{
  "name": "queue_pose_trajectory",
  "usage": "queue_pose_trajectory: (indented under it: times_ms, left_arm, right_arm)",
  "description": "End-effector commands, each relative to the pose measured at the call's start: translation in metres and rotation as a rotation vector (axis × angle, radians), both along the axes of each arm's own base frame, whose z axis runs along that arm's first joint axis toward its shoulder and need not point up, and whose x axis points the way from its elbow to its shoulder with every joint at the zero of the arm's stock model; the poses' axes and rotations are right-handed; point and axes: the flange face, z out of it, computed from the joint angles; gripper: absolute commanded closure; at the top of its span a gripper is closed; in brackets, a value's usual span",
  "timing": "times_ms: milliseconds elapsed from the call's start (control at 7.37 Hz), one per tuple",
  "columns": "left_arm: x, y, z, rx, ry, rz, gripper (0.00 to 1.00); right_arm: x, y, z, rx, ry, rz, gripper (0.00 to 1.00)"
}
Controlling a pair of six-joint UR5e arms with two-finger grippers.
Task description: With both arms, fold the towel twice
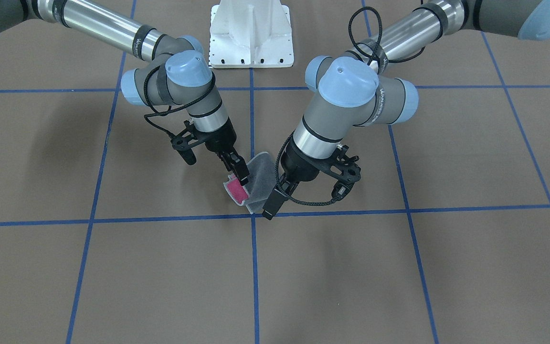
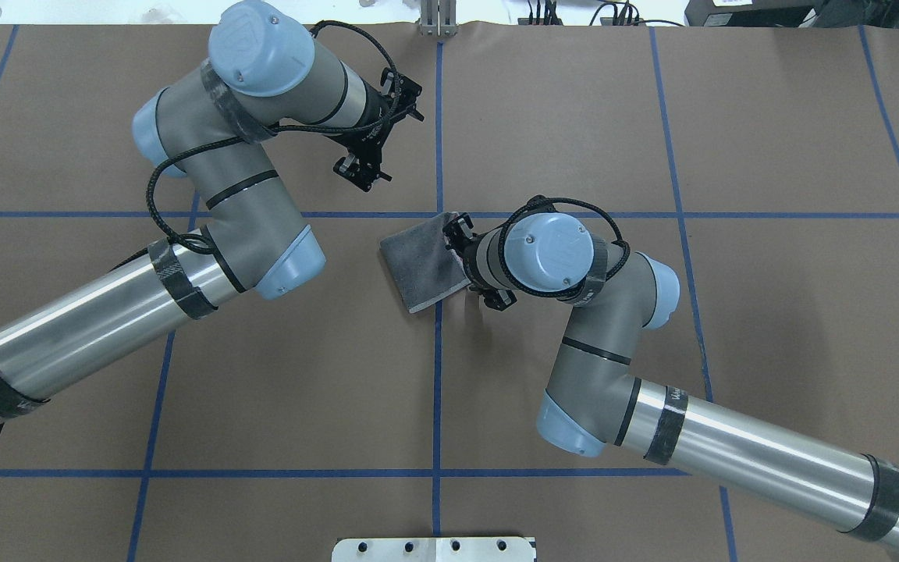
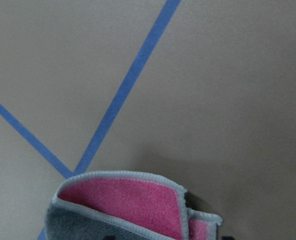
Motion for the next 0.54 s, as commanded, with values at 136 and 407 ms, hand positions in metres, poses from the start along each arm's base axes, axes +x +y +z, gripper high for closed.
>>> queue_pose_trajectory:
  times_ms: [136, 407]
  left_arm:
    - [0.0000, 0.0000, 0.0000, 0.000, 0.000, 0.000, 0.01]
    - [-0.0001, 0.0001, -0.0002, 0.002, 0.001, 0.001, 0.01]
  right_arm:
    - [-0.0021, 0.0019, 0.0000, -0.003, -0.001, -0.001, 0.58]
    - [-0.0015, 0.0024, -0.0014, 0.001, -0.002, -0.005, 1.00]
